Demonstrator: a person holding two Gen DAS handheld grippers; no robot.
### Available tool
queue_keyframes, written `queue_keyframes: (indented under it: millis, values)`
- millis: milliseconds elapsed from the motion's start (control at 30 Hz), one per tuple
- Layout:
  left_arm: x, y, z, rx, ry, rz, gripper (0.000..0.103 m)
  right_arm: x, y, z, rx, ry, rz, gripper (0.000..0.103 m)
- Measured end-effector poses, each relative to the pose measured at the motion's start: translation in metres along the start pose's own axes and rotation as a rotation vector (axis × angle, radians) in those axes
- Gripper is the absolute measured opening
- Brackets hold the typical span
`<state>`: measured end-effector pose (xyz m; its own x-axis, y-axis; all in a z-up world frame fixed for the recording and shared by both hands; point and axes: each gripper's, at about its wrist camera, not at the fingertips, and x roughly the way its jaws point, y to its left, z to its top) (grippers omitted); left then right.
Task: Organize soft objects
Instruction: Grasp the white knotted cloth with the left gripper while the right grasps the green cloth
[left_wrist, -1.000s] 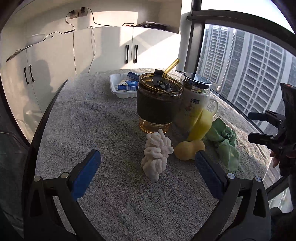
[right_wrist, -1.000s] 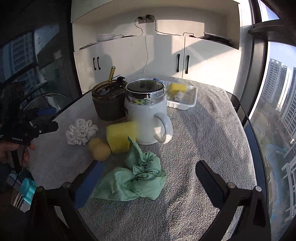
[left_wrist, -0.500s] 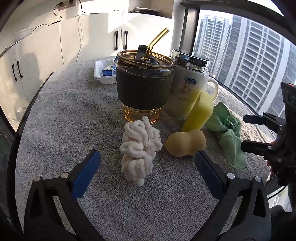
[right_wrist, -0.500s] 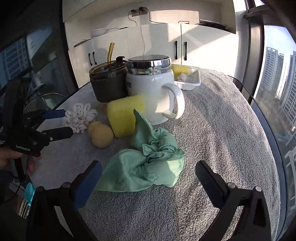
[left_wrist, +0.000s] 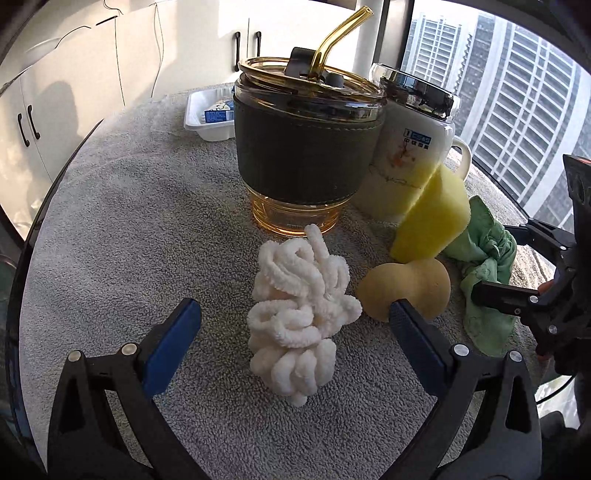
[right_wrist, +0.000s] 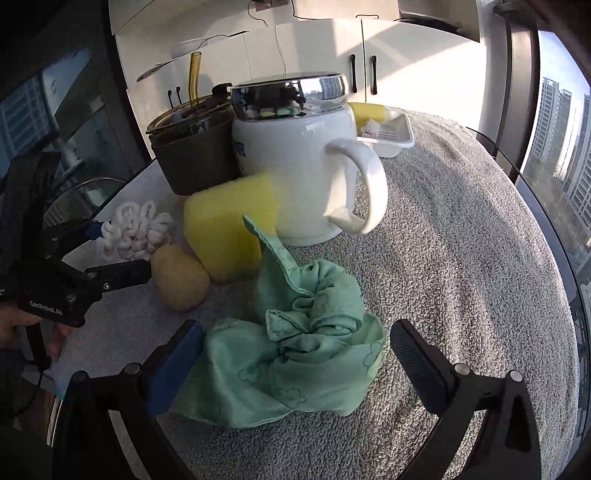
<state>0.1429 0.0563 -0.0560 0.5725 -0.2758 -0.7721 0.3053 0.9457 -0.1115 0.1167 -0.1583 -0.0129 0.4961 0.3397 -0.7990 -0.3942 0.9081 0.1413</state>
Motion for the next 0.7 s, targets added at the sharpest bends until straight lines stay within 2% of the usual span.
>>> queue_keyframes:
  millis: [133, 267, 533, 700]
  values:
    - [0.005, 0.010, -0.001, -0.068, 0.039, -0.038, 0.103, 0.008, -0.001, 0.002, 0.011, 0.027, -0.010, 0.103]
    - [0.008, 0.008, 0.000, -0.045, 0.045, -0.014, 0.103, 0.015, 0.001, 0.003, 0.001, 0.055, -0.039, 0.103]
    - [0.008, 0.008, 0.002, -0.065, 0.038, -0.009, 0.103, 0.017, 0.013, -0.002, -0.034, 0.079, -0.085, 0.103]
    - [0.005, 0.001, 0.002, -0.032, 0.014, 0.044, 0.103, 0.018, 0.013, 0.000, -0.032, 0.099, -0.088, 0.103]
